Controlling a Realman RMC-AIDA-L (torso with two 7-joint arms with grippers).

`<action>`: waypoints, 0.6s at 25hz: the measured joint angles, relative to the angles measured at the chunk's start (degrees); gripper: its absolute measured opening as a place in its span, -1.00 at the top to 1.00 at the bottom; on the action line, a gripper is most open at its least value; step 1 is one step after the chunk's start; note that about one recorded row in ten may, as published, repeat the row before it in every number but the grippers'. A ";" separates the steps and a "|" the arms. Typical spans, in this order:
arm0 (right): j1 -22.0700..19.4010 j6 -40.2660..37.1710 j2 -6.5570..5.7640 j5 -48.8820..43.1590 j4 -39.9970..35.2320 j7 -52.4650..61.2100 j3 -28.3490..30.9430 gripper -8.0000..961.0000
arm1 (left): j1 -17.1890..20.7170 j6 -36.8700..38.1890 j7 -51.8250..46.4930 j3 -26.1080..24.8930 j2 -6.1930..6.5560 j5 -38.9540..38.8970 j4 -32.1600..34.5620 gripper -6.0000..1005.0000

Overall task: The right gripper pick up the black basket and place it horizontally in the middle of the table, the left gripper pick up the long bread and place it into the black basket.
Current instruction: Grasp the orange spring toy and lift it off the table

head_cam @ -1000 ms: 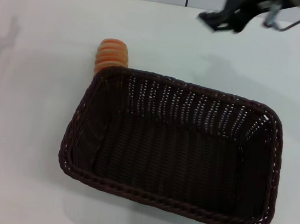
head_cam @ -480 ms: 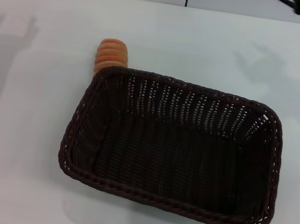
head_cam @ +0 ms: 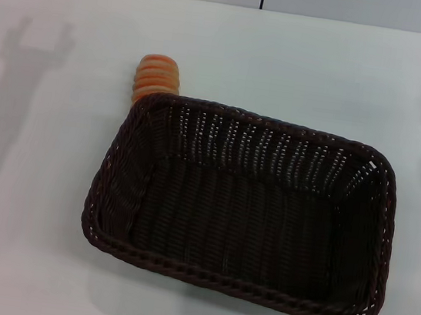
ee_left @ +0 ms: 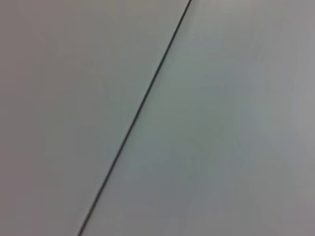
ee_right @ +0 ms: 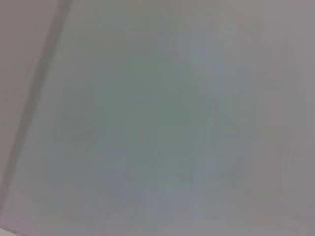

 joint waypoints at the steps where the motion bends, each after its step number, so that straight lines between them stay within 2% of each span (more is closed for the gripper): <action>1: 0.64 -3.65 -0.06 0.56 -1.77 -0.15 -1.27 -0.11 | -0.04 0.07 -0.29 0.29 0.04 0.00 -0.47 -0.62; 2: 1.24 -6.98 -0.10 0.72 -3.17 -0.16 -2.36 -0.11 | -0.08 0.08 -0.43 0.57 0.07 -0.01 -1.28 -0.62; 3: 2.34 -14.01 -0.14 0.71 -5.31 0.39 -5.23 -0.11 | -0.11 0.02 -0.46 1.02 0.10 0.00 -2.62 -0.62; 4: 2.34 -14.01 -0.14 0.71 -5.31 0.39 -5.23 -0.11 | -0.11 -0.05 -0.45 1.22 0.17 0.01 -3.24 -0.62; 8: 2.44 -28.69 -0.30 -1.70 -6.18 4.25 -12.14 -0.11 | -0.25 -0.19 -0.49 1.70 0.55 -0.01 -4.44 -0.61; 9: 2.44 -28.69 -0.30 -1.70 -6.18 4.25 -12.14 -0.11 | -0.25 -0.19 -0.49 1.70 0.55 -0.01 -4.44 -0.61; 10: 2.23 -34.61 -0.30 -4.31 -6.71 7.53 -14.79 -0.11 | -0.33 -0.21 -0.50 1.72 0.55 0.00 -4.50 -0.61; 11: 2.23 -34.61 -0.30 -4.31 -6.71 7.53 -14.79 -0.11 | -0.33 -0.21 -0.50 1.72 0.55 0.00 -4.50 -0.61; 12: 2.17 -38.10 -0.32 -6.34 -7.38 9.64 -16.25 -0.11 | -0.35 -0.21 -0.49 1.71 0.55 -0.01 -4.52 -0.61; 13: 2.32 -45.58 -0.36 -11.18 -9.87 15.38 -18.73 -0.11 | -0.36 -0.22 -0.45 1.71 0.55 0.02 -4.55 -0.61; 14: 2.32 -45.58 -0.36 -11.18 -9.87 15.38 -18.73 -0.11 | -0.36 -0.22 -0.35 1.68 0.55 -0.02 -4.55 -0.61; 15: 2.58 -49.59 -0.35 -14.03 -11.90 19.40 -19.85 -0.11 | -0.36 -0.23 -0.24 1.67 0.54 0.01 -4.56 -0.61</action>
